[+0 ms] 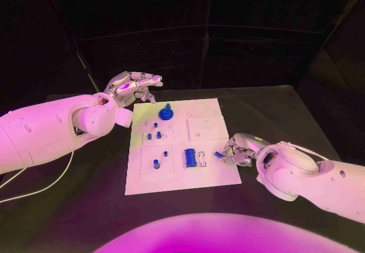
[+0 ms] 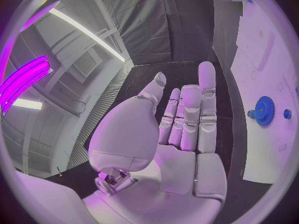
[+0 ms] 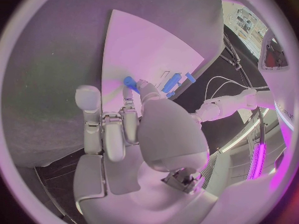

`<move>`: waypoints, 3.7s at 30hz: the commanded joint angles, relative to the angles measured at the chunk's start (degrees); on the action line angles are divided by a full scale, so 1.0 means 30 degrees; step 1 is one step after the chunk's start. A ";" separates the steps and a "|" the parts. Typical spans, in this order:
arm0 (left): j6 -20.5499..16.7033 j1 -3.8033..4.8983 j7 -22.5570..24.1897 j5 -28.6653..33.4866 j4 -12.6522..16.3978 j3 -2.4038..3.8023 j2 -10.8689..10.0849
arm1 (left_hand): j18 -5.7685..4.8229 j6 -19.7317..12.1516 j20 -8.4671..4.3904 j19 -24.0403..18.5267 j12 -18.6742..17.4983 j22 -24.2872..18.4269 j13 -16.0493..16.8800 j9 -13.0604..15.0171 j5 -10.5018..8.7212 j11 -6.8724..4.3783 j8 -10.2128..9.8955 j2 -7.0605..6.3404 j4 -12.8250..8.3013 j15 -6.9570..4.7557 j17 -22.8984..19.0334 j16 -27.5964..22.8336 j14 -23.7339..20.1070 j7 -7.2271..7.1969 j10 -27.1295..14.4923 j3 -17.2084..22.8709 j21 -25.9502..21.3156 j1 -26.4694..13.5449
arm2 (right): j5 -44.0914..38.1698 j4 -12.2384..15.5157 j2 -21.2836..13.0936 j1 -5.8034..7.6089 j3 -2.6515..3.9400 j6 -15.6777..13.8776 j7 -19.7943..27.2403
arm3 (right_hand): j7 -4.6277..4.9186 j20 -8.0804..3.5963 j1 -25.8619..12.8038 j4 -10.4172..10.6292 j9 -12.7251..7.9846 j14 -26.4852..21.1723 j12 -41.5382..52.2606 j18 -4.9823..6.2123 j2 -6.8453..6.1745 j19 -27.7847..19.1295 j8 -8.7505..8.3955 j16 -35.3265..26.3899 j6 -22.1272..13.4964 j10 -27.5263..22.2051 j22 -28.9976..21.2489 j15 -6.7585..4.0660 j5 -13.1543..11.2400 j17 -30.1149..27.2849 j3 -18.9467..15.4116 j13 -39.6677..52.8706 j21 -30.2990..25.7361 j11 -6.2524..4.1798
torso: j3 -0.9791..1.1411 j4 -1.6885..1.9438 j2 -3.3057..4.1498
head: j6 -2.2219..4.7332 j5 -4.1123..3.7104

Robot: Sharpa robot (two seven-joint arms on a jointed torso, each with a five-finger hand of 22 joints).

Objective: Assemble the parts on the task board

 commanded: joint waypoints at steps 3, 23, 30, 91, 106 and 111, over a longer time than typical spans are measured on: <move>0.0209 0.0032 0.0035 -0.0013 0.0046 0.0007 0.0008 | 0.0223 -0.0131 0.0001 0.0076 0.0034 -0.0030 0.0019 0.0002 0.0009 -0.0018 0.0066 0.0112 -0.0001 0.0019 -0.0017 0.0125 0.0060 0.0003 -0.0080 -0.0059 -0.0035 -0.0005 | 0.1321 0.0319 -0.0031 0.0024 0.0010 -0.1404 0.0446 | -0.0038 -0.0021 -0.0265 0.0253 0.0082 0.1871 0.0115 -0.0330 -0.0667 0.0170 -0.0226 0.0116 0.0290 0.0227 0.0030 0.0004 0.0205 0.4331 0.0704 -0.0543 0.0088 -0.0067 | -0.0025 0.0022 0.0006 | -0.0064 -0.0061; 0.0186 0.0041 0.0025 -0.0066 0.0137 0.0007 -0.0039 | 0.0223 -0.0131 0.0001 0.0076 0.0034 -0.0030 0.0019 0.0002 0.0009 -0.0018 0.0066 0.0112 -0.0001 0.0019 -0.0017 0.0125 0.0060 0.0003 -0.0080 -0.0059 -0.0035 -0.0005 | 0.3889 -0.0081 0.1229 0.0035 0.0016 -0.1578 0.0620 | -0.0058 -0.0010 -0.1243 0.0996 0.0171 0.1876 0.0080 -0.0326 -0.1330 0.0178 -0.0404 0.0131 0.0612 0.0293 0.0061 0.0014 0.0552 0.4362 0.1062 -0.0542 0.0109 -0.0063 | -0.0026 0.0001 0.0021 | -0.0095 0.0156; 0.0191 0.0055 -0.0002 -0.0066 0.0173 0.0007 -0.0042 | 0.0222 -0.0143 0.0002 0.0083 0.0061 -0.0034 0.0020 0.0003 0.0010 -0.0017 0.0080 0.0138 0.0004 0.0020 -0.0038 0.0137 0.0048 0.0004 -0.0100 -0.0097 -0.0037 0.0020 | 0.4255 -0.0364 0.1829 0.0036 0.0014 -0.1399 0.0305 | -0.0068 -0.0014 -0.1459 0.1182 0.0200 0.1872 0.0033 -0.0321 -0.1402 0.0167 -0.0436 0.0123 0.0682 0.0287 0.0036 0.0010 0.0390 0.4345 0.1074 -0.0574 0.0093 -0.0066 | -0.0006 -0.0007 0.0026 | -0.0130 0.0197; 0.0295 0.0079 -0.0143 -0.0068 0.0099 0.0005 0.0015 | 0.0223 -0.0149 0.0001 0.0090 0.0085 -0.0037 0.0021 0.0004 0.0011 -0.0019 0.0096 0.0195 0.0001 0.0019 -0.0048 0.0150 0.0040 0.0001 -0.0115 -0.0103 -0.0038 0.0070 | 0.3955 -0.0422 0.2144 0.0035 0.0014 -0.0829 0.0514 | -0.0552 -0.0301 -0.3063 0.2663 0.2420 0.1867 0.0021 -0.0304 -0.1309 0.0197 0.0688 0.0098 0.1201 0.0450 -0.0103 -0.0314 -0.4305 0.4321 -0.1972 -0.0375 -0.0149 -0.0447 | 0.0022 -0.0021 0.0003 | -0.0178 0.0238; 0.0358 0.0074 -0.0174 -0.0222 0.0021 0.0001 0.0072 | 0.0223 -0.0149 0.0001 0.0090 0.0085 -0.0037 0.0021 0.0004 0.0011 -0.0019 0.0096 0.0195 0.0001 0.0019 -0.0048 0.0150 0.0040 0.0001 -0.0115 -0.0103 -0.0038 0.0070 | 0.3961 -0.0001 0.1473 0.0032 0.0014 0.0446 0.1022 | -0.0512 -0.0284 -0.2024 0.1985 0.2674 0.1878 0.0094 -0.0314 -0.1109 0.0210 0.0715 0.0122 0.1120 0.0478 -0.0054 -0.0287 -0.4202 0.4371 -0.2108 -0.0275 -0.0148 -0.0416 | 0.0020 -0.0019 0.0012 | -0.0178 0.0206; 0.0365 0.0073 -0.0193 -0.0226 0.0017 -0.0002 0.0072 | 0.0223 -0.0149 0.0001 0.0090 0.0085 -0.0037 0.0021 0.0004 0.0011 -0.0019 0.0096 0.0195 0.0001 0.0019 -0.0048 0.0150 0.0040 0.0001 -0.0115 -0.0103 -0.0038 0.0070 | 0.4066 -0.0113 0.1513 0.0032 0.0014 0.0484 0.0836 | -0.0505 -0.0279 -0.2129 0.2072 0.2714 0.1878 0.0088 -0.0318 -0.0959 0.0221 0.0710 0.0121 0.1114 0.0477 -0.0027 -0.0280 -0.4097 0.4370 -0.2189 -0.0274 -0.0138 -0.0408 | 0.0004 0.0003 0.0038 | -0.0178 0.0208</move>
